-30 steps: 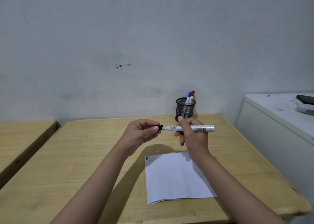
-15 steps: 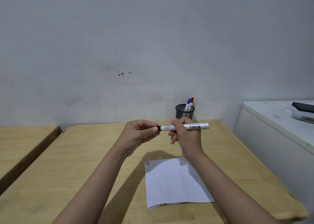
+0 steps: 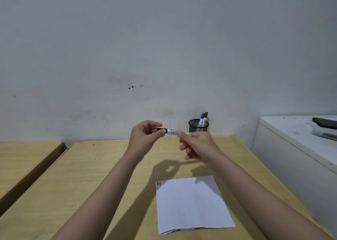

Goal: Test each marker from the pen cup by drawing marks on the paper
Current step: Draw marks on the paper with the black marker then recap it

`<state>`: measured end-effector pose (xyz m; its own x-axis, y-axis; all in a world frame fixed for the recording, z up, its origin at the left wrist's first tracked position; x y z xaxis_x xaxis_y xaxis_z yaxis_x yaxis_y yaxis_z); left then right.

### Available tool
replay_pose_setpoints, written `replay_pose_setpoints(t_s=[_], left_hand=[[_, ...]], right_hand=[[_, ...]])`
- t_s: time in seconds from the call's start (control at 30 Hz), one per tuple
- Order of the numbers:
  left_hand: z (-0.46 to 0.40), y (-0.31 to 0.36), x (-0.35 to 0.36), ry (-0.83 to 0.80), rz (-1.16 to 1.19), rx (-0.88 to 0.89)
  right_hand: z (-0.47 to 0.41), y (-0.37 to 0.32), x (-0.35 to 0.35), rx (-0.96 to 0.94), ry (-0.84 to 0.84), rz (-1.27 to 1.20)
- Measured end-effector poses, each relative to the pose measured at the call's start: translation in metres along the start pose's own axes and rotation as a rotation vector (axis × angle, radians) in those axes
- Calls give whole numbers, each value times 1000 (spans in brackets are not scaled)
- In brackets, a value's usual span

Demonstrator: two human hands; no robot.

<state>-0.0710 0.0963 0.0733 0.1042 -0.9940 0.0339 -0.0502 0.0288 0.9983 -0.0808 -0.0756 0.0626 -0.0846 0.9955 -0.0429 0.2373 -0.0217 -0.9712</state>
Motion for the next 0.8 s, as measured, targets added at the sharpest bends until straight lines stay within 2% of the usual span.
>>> replay_pose_setpoints(t_s=[0.1,0.17,0.27,0.37,0.5,0.67,0.8], left_hand=[[-6,14,8,15,-108,49],[-9,24,19,-12,-129,69],[-18,36,37,-69,-126,86],[-33,41,53,-94,-140,99],[-63,28,73,-19,-214,108],[-107,-13,96,27,-425,110],[-137,-38,119,44,-574,146]], right_hand=[[-9,-25,-20,-399,104,393],[-16,-31,-22,-479,37,518],[-24,-30,-24,-547,-25,576],[-35,-29,-36,-610,28,583],[-64,-30,-76,-633,193,523],[-107,-29,-129,-612,493,481],[-141,-11,-143,-620,581,493]])
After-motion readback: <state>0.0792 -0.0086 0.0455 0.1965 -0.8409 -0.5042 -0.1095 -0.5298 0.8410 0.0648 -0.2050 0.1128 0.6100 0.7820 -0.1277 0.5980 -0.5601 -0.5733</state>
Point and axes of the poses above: each hand's wrist, its own z-axis away from the middle knuckle, its own x-axis out of the palm, y = z × x, the point moved 5 cm from there along -z, towards the middle knuckle, and after that the axes turned 15 degrees about -x, right-handed, at the moved point
